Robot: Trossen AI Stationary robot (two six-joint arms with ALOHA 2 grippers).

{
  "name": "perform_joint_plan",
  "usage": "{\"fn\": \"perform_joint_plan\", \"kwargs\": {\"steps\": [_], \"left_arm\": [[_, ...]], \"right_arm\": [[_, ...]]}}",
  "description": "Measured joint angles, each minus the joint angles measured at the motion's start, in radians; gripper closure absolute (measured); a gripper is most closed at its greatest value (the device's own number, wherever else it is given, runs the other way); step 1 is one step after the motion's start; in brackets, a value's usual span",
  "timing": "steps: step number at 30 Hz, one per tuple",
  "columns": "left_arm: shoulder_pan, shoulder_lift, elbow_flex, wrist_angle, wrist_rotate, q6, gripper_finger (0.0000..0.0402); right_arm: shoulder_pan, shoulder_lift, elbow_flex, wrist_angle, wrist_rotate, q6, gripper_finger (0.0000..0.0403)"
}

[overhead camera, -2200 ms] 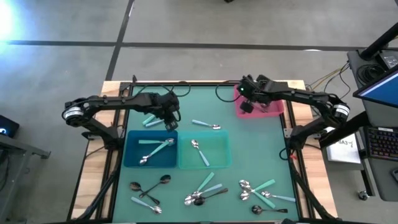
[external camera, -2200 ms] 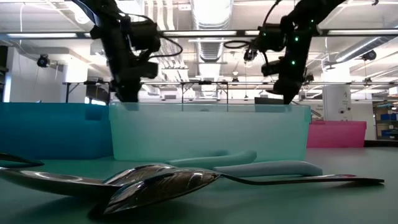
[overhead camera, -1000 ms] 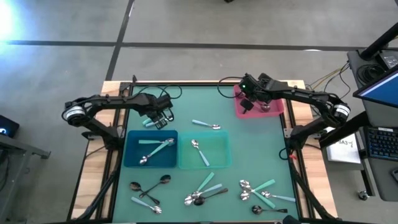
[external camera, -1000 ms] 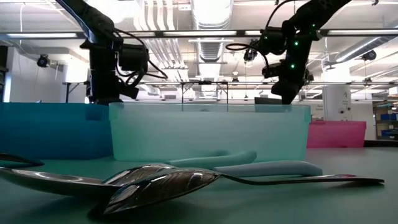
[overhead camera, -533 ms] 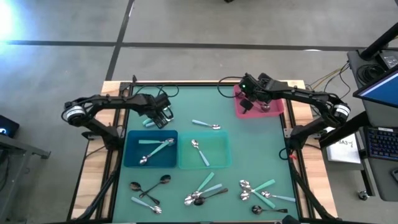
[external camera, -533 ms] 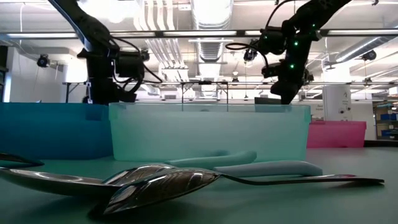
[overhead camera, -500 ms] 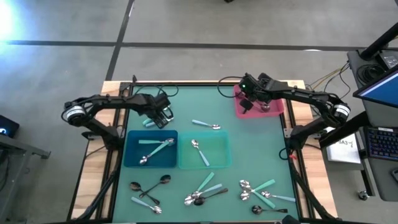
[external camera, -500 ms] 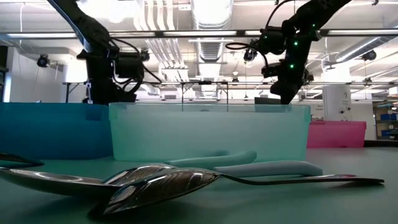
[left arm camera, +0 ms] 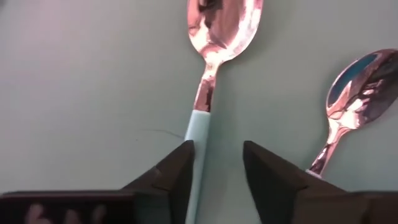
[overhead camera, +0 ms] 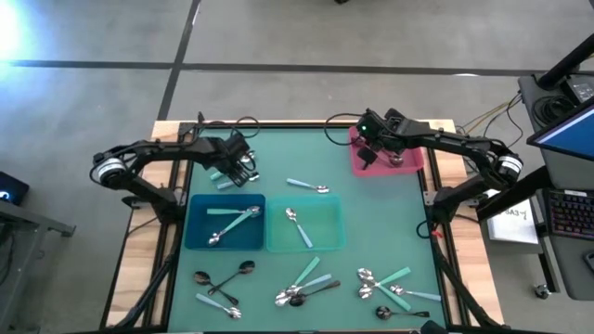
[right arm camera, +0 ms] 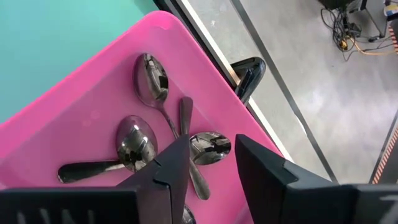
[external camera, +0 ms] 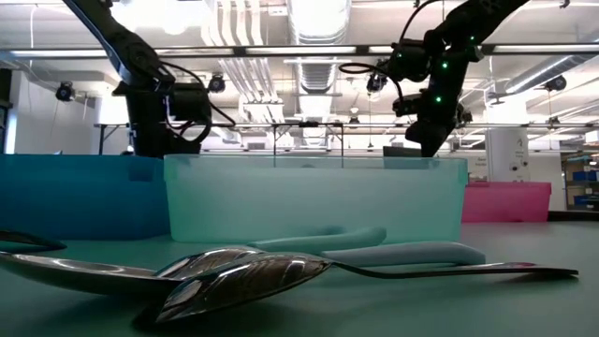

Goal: Sort silverware by color (type)
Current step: Put the green spoon into the blue bin

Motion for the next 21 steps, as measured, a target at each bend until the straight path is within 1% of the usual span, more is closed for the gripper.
{"fn": "perform_joint_plan", "kwargs": {"steps": [3, 5, 6, 10, 17, 21], "left_arm": [[0.000, 0.000, -0.003, 0.000, -0.007, -0.005, 0.0339], [0.000, 0.000, -0.004, 0.000, -0.029, -0.019, 0.0378], [0.000, 0.000, -0.004, 0.000, -0.043, -0.032, 0.0389], [-0.002, 0.002, 0.004, -0.005, -0.083, -0.048, 0.0394], [0.000, 0.004, 0.019, 0.001, -0.039, -0.018, 0.0400], [0.000, 0.003, 0.019, 0.001, -0.036, -0.024, 0.0398]], "right_arm": [[0.000, 0.000, 0.000, 0.001, 0.000, 0.000, 0.0289], [0.000, 0.000, 0.000, 0.001, 0.000, 0.000, 0.0291], [0.000, 0.000, 0.000, 0.001, 0.000, 0.000, 0.0293], [0.000, 0.000, 0.000, 0.004, 0.000, 0.000, 0.0296], [0.000, 0.000, 0.000, 0.018, -0.004, 0.000, 0.0295], [0.000, 0.000, 0.000, 0.019, -0.004, 0.000, 0.0298]]}}
